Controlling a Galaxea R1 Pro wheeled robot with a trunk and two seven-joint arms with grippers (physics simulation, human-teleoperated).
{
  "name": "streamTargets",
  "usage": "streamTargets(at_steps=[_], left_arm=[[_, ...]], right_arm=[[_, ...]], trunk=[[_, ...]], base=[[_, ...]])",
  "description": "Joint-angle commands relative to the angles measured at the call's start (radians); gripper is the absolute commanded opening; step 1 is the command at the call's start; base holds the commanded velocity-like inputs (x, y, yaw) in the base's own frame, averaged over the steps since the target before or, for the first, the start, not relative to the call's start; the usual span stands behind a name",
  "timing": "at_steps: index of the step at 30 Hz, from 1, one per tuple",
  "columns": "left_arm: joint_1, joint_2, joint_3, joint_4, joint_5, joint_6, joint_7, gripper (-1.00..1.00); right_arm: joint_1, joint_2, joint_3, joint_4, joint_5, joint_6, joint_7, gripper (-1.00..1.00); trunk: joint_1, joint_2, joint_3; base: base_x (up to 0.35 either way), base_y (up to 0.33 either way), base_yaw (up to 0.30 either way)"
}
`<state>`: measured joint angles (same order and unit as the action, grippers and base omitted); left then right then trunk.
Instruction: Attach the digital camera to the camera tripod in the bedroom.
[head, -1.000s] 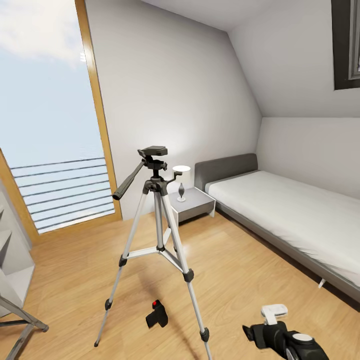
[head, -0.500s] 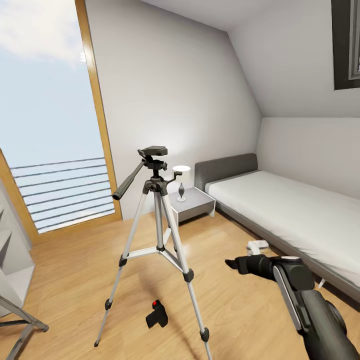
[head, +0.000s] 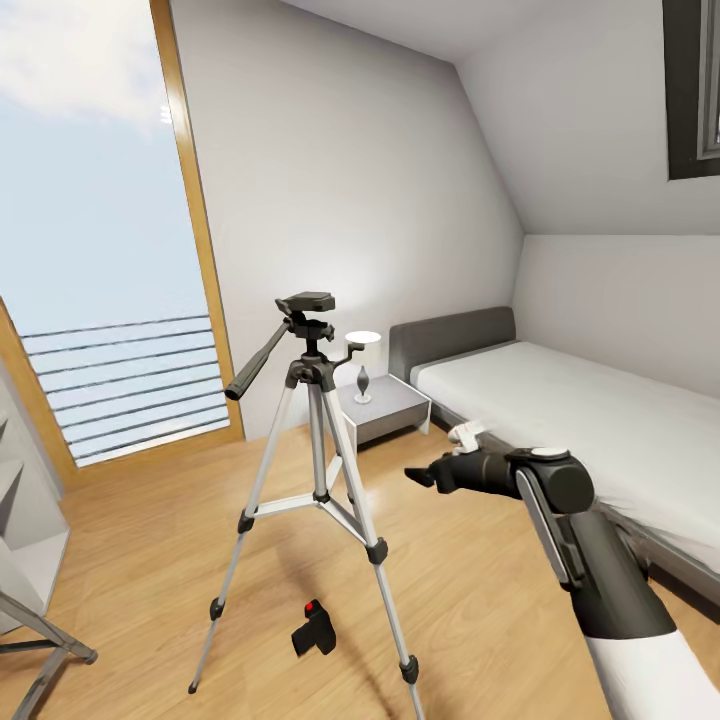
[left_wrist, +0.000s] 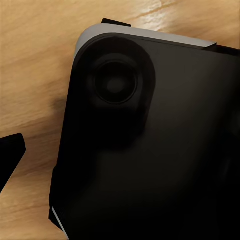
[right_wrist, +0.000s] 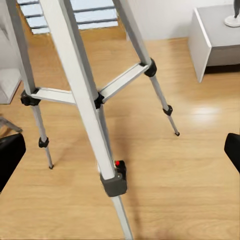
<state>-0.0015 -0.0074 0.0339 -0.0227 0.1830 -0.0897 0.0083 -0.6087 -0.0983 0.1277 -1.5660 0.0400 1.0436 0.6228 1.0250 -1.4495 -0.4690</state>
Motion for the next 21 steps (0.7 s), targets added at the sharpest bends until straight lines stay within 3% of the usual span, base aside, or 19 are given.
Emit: streamTargets(at_steps=[1, 8, 21], left_arm=[[0.0, 0.0, 0.003, 0.0, 0.004, -0.002, 0.001, 1.0], [0.0, 0.0, 0.003, 0.0, 0.004, -0.002, 0.001, 1.0], [0.0, 0.0, 0.002, 0.0, 0.005, 0.0, 0.001, 1.0]], right_arm=[[-0.002, 0.0, 0.017, -0.001, 0.006, 0.004, 0.004, 1.0], [-0.004, 0.001, 0.07, 0.0, 0.008, 0.004, 0.004, 1.0], [-0.005, 0.002, 0.085, 0.0, 0.009, 0.004, 0.003, 1.0]], trunk=[[0.0, -0.001, -0.001], [0.0, -0.001, -0.001], [0.0, -0.001, -0.001]], base=[[0.0, 0.0, 0.0], [0.0, 0.0, 0.0], [0.011, 0.0, 0.0]])
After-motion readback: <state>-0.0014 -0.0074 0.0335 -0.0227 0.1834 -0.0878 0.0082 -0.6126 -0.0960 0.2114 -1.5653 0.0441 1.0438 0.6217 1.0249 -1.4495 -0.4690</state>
